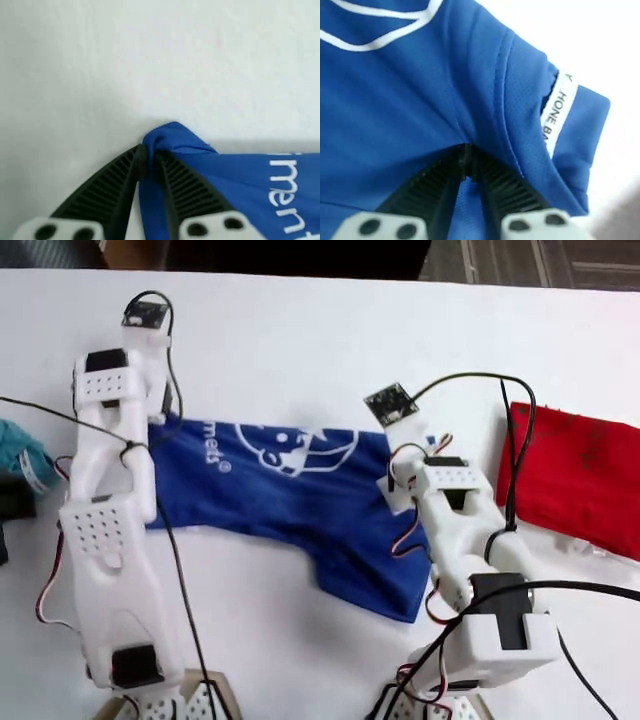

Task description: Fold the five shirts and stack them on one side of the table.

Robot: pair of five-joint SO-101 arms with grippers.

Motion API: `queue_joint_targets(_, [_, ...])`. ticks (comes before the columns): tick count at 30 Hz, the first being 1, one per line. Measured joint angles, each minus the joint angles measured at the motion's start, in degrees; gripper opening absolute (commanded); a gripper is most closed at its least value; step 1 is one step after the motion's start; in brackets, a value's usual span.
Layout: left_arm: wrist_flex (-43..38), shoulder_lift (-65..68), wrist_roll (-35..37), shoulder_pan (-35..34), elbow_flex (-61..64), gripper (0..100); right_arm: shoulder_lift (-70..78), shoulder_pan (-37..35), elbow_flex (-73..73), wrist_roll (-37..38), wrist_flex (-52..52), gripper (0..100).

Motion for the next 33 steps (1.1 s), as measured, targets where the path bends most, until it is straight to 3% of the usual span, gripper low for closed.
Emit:
queue_joint_targets(13, [8.97, 0.09, 5.80, -2.02, -8.00, 3, 0.09, 0.00, -0.09, 0.00, -0.09, 2.0])
queue_joint_targets(21, [9.49, -0.09, 5.89, -7.38, -11.60, 19, 0.44, 0.35, -0.35, -0.09, -0.62, 2.0])
queue_joint_targets(28, [9.76, 0.00, 5.89, -6.86, -11.60, 19, 0.44, 0.35, -0.35, 0.00, -0.62, 2.0])
queue_joint_targets(33, [10.20, 0.00, 5.89, -0.97, -11.60, 19, 0.44, 0.35, -0.35, 0.00, -0.62, 2.0])
